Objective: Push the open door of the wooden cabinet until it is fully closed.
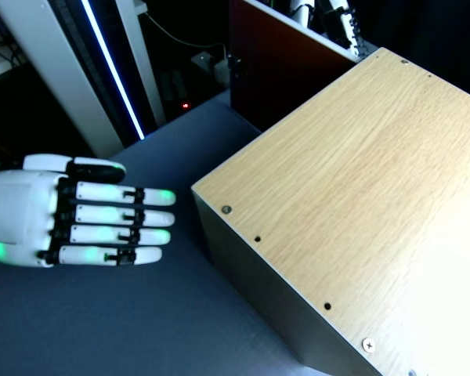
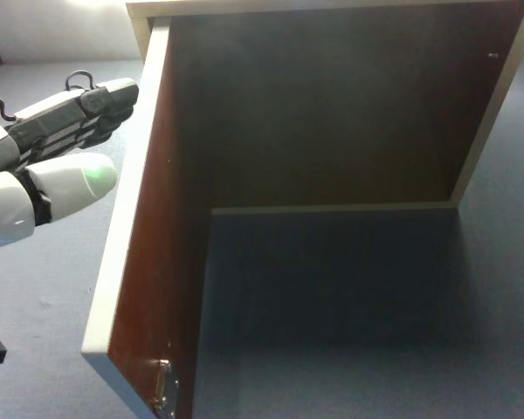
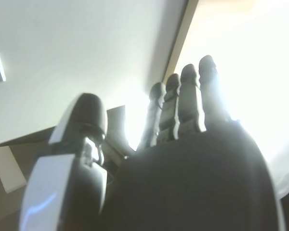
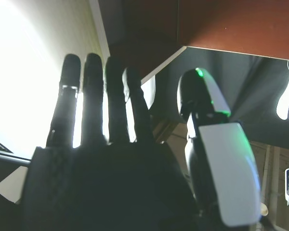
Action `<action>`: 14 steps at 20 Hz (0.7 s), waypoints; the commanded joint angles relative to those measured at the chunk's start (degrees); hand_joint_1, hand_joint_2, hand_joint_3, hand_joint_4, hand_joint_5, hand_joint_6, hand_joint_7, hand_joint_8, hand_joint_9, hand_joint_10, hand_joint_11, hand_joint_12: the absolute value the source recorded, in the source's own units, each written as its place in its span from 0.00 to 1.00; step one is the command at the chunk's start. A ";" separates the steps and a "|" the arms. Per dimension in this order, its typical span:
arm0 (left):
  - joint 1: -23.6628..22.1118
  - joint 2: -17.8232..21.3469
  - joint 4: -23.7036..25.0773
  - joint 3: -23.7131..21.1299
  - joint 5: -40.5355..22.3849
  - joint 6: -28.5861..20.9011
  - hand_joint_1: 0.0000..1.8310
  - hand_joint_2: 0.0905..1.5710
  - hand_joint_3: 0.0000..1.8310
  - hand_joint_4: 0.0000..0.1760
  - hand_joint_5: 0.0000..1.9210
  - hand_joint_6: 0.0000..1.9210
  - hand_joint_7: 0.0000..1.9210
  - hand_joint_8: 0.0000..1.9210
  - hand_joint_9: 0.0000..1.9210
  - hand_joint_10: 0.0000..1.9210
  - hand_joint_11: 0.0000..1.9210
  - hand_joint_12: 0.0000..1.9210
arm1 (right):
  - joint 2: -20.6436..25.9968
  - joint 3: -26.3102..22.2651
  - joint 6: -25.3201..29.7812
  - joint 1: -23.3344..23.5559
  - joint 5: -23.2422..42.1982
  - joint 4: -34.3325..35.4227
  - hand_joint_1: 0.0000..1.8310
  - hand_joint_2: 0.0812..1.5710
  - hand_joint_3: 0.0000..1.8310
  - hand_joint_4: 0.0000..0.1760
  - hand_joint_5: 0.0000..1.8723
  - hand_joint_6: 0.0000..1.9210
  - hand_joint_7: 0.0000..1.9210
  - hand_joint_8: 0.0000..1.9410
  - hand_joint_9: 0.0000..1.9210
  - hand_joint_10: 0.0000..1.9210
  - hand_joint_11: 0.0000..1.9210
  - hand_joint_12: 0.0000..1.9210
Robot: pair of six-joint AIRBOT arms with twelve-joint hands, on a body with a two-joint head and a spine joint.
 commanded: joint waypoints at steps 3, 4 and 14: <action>-0.79 0.23 0.28 0.17 -7.01 -0.30 0.12 0.95 0.01 0.00 0.09 0.00 0.10 0.00 0.10 0.00 0.05 0.10 | 0.18 0.25 0.58 0.32 6.94 1.84 0.19 0.91 0.00 0.00 0.23 0.00 0.17 0.00 0.12 0.00 0.00 0.24; -0.79 0.25 0.82 0.18 -6.95 -0.30 0.08 0.96 0.01 0.00 0.10 0.00 0.11 0.00 0.10 0.00 0.06 0.10 | 0.18 0.28 0.59 0.32 6.94 1.84 0.19 0.91 0.00 0.00 0.23 0.00 0.17 0.00 0.12 0.00 0.00 0.23; -0.92 0.29 4.33 0.22 -5.24 -0.30 0.03 0.99 0.00 0.00 0.09 0.00 0.11 0.00 0.12 0.00 0.09 0.06 | 0.18 0.54 0.60 0.32 6.94 1.84 0.19 0.90 0.00 0.03 0.23 0.00 0.19 0.00 0.13 0.00 0.00 0.24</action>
